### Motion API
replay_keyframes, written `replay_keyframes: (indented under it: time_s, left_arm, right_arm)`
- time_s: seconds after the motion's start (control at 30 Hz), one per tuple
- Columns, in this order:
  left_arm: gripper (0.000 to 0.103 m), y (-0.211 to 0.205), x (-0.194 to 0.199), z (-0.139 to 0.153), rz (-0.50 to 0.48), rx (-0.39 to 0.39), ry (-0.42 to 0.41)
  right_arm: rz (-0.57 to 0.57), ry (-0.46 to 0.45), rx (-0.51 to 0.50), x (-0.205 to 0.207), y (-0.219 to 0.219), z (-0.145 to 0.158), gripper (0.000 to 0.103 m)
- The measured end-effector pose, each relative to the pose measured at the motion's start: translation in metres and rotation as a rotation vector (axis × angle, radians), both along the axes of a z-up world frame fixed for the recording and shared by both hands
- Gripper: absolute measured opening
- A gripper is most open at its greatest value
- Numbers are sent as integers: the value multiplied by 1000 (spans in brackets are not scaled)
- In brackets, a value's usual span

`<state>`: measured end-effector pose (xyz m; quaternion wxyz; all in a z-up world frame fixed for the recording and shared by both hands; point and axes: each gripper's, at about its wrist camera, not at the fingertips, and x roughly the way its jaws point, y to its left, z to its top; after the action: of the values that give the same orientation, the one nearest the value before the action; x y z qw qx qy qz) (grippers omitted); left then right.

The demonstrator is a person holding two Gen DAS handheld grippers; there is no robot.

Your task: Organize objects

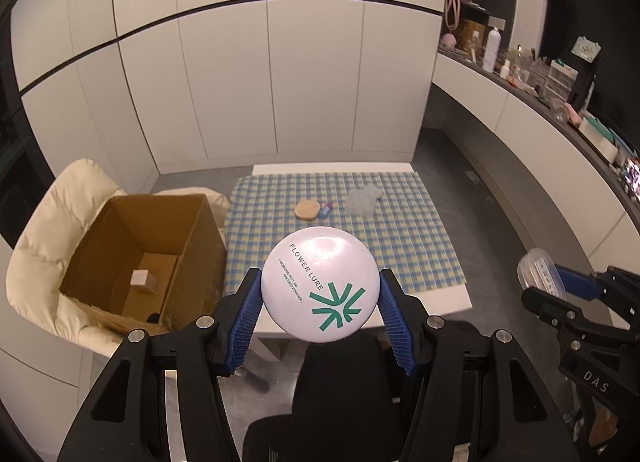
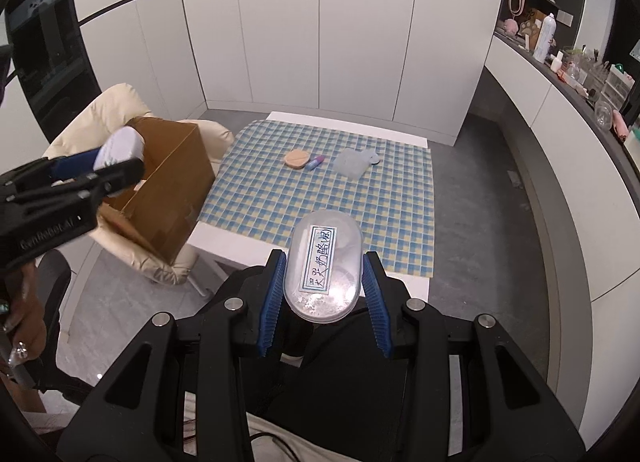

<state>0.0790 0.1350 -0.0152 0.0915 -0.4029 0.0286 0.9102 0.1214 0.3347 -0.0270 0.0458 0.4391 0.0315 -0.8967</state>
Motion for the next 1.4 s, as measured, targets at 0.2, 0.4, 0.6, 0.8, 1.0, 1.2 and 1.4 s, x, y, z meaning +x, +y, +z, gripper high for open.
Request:
replay_keyframes:
  time_s: [0.2, 0.4, 0.6, 0.8, 1.0, 1.2, 1.4]
  left_arm:
    - [57, -6, 18, -11, -19, 10, -9]
    - [57, -8, 31, -20, -40, -22, -4]
    - [57, -12, 29, -20, -24, -9, -8]
    - [57, -19, 27, -19, 3, -9, -8]
    - [57, -32, 23, -25, 45, -12, -26]
    - [57, -50, 24, -30, 100, -14, -36]
    - [57, -78, 30, -33, 175, -13, -46]
  right_arm:
    - [-6, -4, -11, 25, 3, -6, 41]
    - [-31, -36, -47, 47, 15, -14, 41]
    - [-41, -36, -44, 50, 20, -19, 41]
    - [-21, -45, -34, 43, 16, -23, 41]
    - [16, -59, -33, 32, 6, -28, 41]
    - [74, -73, -27, 19, -14, -34, 41]
    - [155, -81, -25, 7, -44, -38, 41]
